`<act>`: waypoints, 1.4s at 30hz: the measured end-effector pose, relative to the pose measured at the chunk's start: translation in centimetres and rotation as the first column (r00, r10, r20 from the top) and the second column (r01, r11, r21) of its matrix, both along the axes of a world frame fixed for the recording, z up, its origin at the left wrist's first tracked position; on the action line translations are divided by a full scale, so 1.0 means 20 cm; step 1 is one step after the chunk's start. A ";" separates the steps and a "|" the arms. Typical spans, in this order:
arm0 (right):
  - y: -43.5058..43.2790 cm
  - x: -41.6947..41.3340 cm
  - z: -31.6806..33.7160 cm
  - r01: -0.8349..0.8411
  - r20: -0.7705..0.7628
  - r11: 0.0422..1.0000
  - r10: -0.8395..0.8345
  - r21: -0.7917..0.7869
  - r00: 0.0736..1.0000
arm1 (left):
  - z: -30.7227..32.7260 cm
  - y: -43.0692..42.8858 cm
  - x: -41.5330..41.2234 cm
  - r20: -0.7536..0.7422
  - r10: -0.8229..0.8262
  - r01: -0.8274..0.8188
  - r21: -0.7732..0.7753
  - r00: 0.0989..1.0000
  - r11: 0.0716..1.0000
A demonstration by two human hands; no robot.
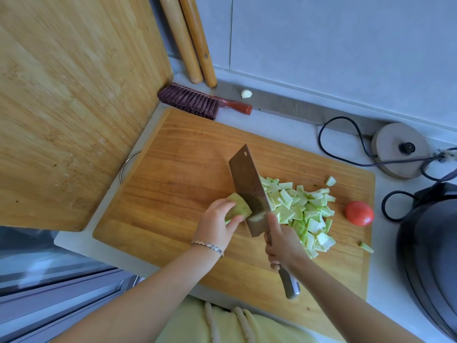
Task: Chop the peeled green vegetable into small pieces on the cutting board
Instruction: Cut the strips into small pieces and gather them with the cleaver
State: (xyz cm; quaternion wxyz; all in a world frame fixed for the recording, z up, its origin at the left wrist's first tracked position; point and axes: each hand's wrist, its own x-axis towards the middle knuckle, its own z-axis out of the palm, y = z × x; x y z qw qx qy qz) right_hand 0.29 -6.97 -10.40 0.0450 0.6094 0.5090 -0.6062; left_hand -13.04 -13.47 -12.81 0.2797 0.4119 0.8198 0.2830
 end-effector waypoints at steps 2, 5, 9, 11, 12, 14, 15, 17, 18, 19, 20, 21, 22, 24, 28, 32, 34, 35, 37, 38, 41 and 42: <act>0.03 0.02 0.05 0.040 -0.030 0.998 -0.041 -0.053 0.999 | 0.00 0.00 0.00 0.010 0.012 -0.012 0.018 1.000 1.000; 0.06 0.06 0.13 0.012 -0.029 0.999 -0.013 -0.039 1.000 | -0.01 0.00 0.00 0.016 0.028 -0.029 0.026 0.999 0.999; 0.07 0.07 0.22 -0.048 -0.035 0.999 0.048 -0.006 0.998 | -0.01 0.00 -0.01 0.013 0.016 -0.017 0.032 1.000 0.999; 0.07 0.06 0.24 -0.065 -0.045 0.998 0.065 0.003 0.997 | -0.01 0.00 -0.01 -0.004 0.011 -0.011 0.032 1.000 0.999; 0.06 0.06 0.25 -0.078 -0.043 0.997 0.078 0.013 0.996 | -0.01 0.00 0.00 -0.013 0.009 -0.009 0.029 1.000 1.000; 0.05 0.05 0.25 -0.108 -0.023 0.993 0.109 0.037 0.994 | -0.01 0.00 0.00 -0.024 0.005 -0.004 0.026 1.000 1.000; 0.05 0.05 0.25 -0.120 -0.012 0.992 0.121 0.045 0.993 | -0.01 0.00 0.00 -0.030 0.001 -0.001 0.025 1.000 1.000; 0.04 0.04 0.25 -0.127 -0.004 0.990 0.128 0.054 0.992 | -0.02 0.00 0.00 -0.043 -0.004 0.005 0.022 0.999 1.000; 0.04 0.04 0.25 -0.124 -0.003 0.991 0.125 0.056 0.992 | -0.02 0.00 0.00 -0.048 -0.004 0.005 0.023 0.999 1.000; 0.03 0.04 0.25 -0.121 0.001 0.991 0.121 0.058 0.993 | -0.02 0.00 0.00 -0.054 -0.003 0.004 0.026 0.999 1.000; 0.03 0.04 0.25 -0.120 0.011 0.991 0.119 0.061 0.993 | -0.02 0.00 0.00 -0.060 -0.001 0.003 0.029 0.998 1.000; 0.02 0.06 0.24 -0.127 0.028 0.990 0.125 0.067 0.992 | -0.02 0.00 0.01 -0.063 0.001 0.002 0.032 0.998 0.999; 0.01 0.07 0.23 -0.145 0.052 0.986 0.141 0.077 0.989 | -0.02 0.00 0.01 -0.062 0.002 0.000 0.036 0.998 0.999; -0.03 0.10 0.20 -0.202 0.103 0.973 0.190 0.111 0.976 | -0.03 0.00 0.01 -0.055 0.004 -0.002 0.046 0.998 0.999; -0.07 0.09 0.10 -0.232 0.126 0.960 0.214 0.156 0.969 | -0.03 0.00 0.01 -0.048 0.013 -0.010 0.051 0.999 0.999; -0.07 -0.01 0.01 -0.287 0.179 0.938 0.254 0.195 0.951 | -0.03 0.00 0.01 -0.042 0.021 -0.018 0.067 0.999 0.998; -0.05 -0.02 -0.02 -0.238 0.143 0.955 0.215 0.174 0.966 | -0.03 0.00 0.01 -0.031 0.026 -0.024 0.063 0.999 0.998; -0.04 -0.02 -0.02 -0.180 0.099 0.975 0.167 0.131 0.981 | -0.03 -0.01 0.01 -0.019 0.031 -0.029 0.066 0.999 0.997; 0.00 0.00 0.01 -0.033 0.014 0.999 0.033 -0.013 0.999 | -0.03 -0.02 0.00 0.022 0.040 -0.042 0.076 0.999 0.996; 0.01 0.02 0.04 0.014 -0.014 0.998 -0.015 -0.069 1.000 | -0.03 -0.03 0.00 0.037 0.046 -0.048 0.077 0.998 0.996; 0.04 0.06 0.12 0.027 -0.036 0.995 -0.030 -0.092 0.999 | -0.03 -0.03 0.00 0.049 0.072 -0.076 0.077 0.996 0.994; 0.05 0.07 0.14 0.004 -0.031 0.998 -0.006 -0.067 0.999 | -0.03 -0.02 0.00 0.052 0.077 -0.081 0.079 0.996 0.994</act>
